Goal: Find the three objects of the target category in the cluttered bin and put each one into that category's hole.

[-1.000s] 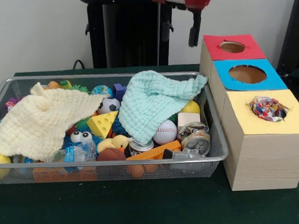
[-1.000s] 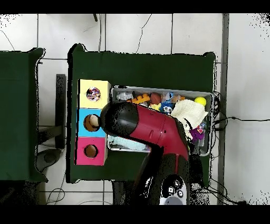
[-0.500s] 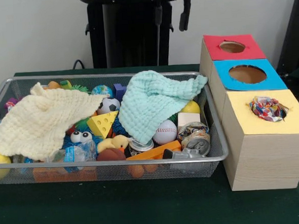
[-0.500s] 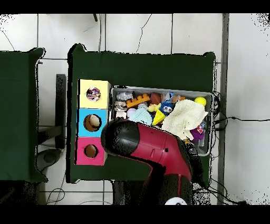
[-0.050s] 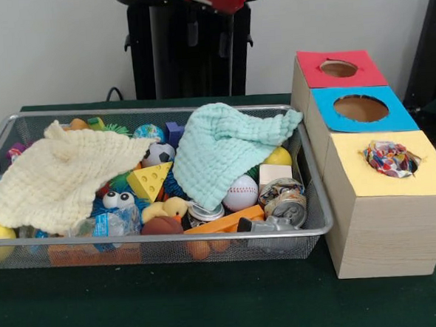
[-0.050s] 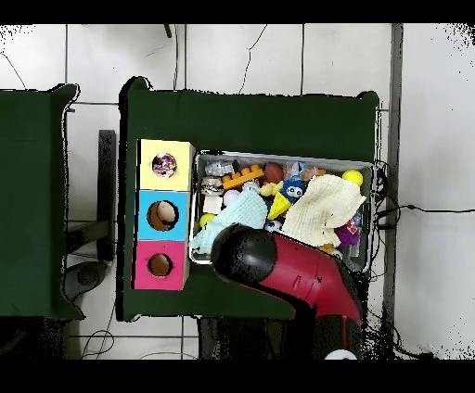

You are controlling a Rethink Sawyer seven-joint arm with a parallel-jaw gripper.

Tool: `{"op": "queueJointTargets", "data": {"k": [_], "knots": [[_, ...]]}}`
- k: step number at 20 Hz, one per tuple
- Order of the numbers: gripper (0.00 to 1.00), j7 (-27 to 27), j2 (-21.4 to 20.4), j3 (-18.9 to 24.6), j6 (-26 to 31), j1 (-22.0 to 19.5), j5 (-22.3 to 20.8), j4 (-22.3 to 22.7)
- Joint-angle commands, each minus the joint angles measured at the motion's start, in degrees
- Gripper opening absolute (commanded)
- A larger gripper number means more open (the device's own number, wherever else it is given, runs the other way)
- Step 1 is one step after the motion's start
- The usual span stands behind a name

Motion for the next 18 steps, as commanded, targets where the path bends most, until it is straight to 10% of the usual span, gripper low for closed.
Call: {"op": "queueJointTargets", "data": {"k": [1,18], "knots": [[1.0,-4.6,2.3,6.6,-5.1,-5.7,-4.4,6.7],[1.0,-1.9,11.4,10.0,-11.7,-12.0,-10.3,1.3]]}}
